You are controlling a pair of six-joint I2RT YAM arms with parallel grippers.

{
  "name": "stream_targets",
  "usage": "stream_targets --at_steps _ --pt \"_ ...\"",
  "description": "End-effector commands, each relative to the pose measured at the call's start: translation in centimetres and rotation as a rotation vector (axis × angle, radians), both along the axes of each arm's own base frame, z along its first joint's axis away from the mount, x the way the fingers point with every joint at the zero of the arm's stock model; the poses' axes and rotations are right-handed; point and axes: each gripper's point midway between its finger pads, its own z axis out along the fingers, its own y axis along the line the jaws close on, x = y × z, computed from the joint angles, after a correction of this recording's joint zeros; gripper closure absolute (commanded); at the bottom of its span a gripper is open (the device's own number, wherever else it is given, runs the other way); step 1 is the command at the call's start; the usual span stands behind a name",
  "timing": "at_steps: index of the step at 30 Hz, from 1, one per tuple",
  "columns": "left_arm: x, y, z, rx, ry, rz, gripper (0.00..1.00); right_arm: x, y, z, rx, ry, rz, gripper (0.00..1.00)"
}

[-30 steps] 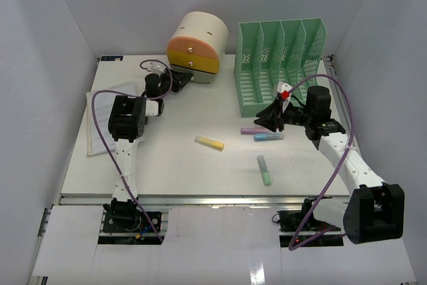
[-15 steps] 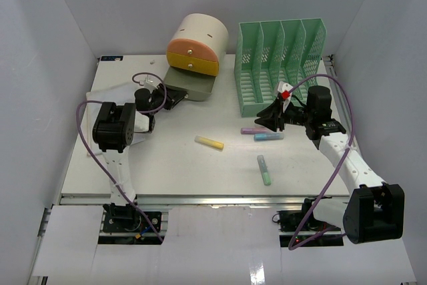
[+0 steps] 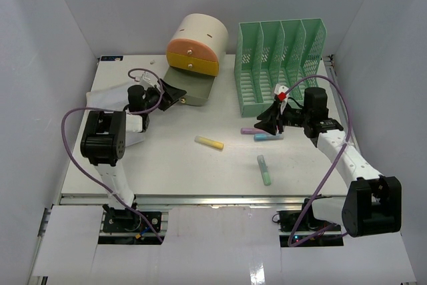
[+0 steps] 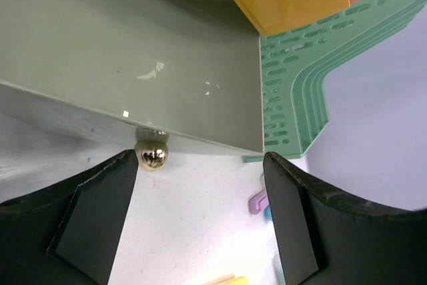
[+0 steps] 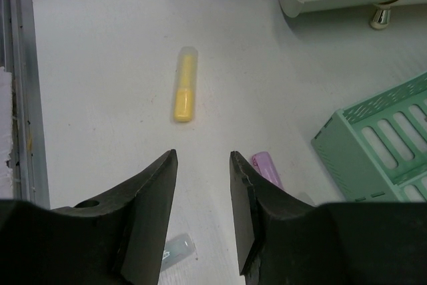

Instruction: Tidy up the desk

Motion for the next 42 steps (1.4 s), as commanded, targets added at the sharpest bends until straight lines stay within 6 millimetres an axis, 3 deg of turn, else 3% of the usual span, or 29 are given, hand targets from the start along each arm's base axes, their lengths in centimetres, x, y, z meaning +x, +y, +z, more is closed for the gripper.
stream_targets --at_steps 1,2,5,7,11,18,21,25,28,32,35,39,42 --pt "-0.1 2.6 4.7 0.187 -0.121 0.081 0.13 0.6 -0.3 -0.5 -0.032 -0.006 -0.004 0.56" --pt "-0.2 3.9 4.0 0.271 -0.094 0.131 0.13 0.6 -0.4 -0.7 -0.035 -0.004 -0.004 0.55" --pt "-2.2 6.7 6.9 0.413 -0.144 0.242 0.10 0.7 -0.5 -0.8 -0.045 -0.009 -0.008 0.54" --pt "-3.6 8.2 7.0 0.481 -0.121 0.295 0.03 0.7 -0.5 -1.0 -0.052 -0.009 -0.006 0.52" --pt "-6.5 10.6 5.3 0.489 0.088 0.433 0.02 0.4 -0.6 -1.3 -0.066 -0.015 0.015 0.37" --pt "-12.4 7.6 1.7 0.316 0.327 0.332 0.04 1.1 -1.2 -1.5 -0.101 -0.019 -0.039 0.25" --pt "-14.1 6.8 2.3 0.289 0.336 0.316 0.07 2.7 -2.2 -2.4 -0.174 0.001 -0.155 0.23" --pt "-15.1 6.5 3.8 0.316 0.281 0.297 0.09 3.8 -3.5 -4.9 -0.347 -0.001 -0.252 0.21" --pt "-16.1 5.7 4.4 0.383 0.198 0.177 0.08 2.6 -4.1 -7.7 -0.492 -0.002 -0.147 0.19" --pt "-17.8 4.1 6.4 0.429 -0.001 0.012 0.06 1.3 -5.2 -9.7 -0.620 -0.079 0.008 0.23" --pt "-18.7 4.1 7.6 0.468 -0.103 -0.013 0.05 1.0 -5.9 -10.8 -0.686 -0.147 0.076 0.24" --pt "-19.5 4.8 7.8 0.520 -0.145 -0.005 0.04 -0.3 -6.9 -13.0 -0.751 -0.204 0.195 0.25" --pt "-19.9 5.2 8.1 0.544 -0.156 0.008 0.04 0.0 -8.0 -14.6 -0.799 -0.201 0.236 0.24"
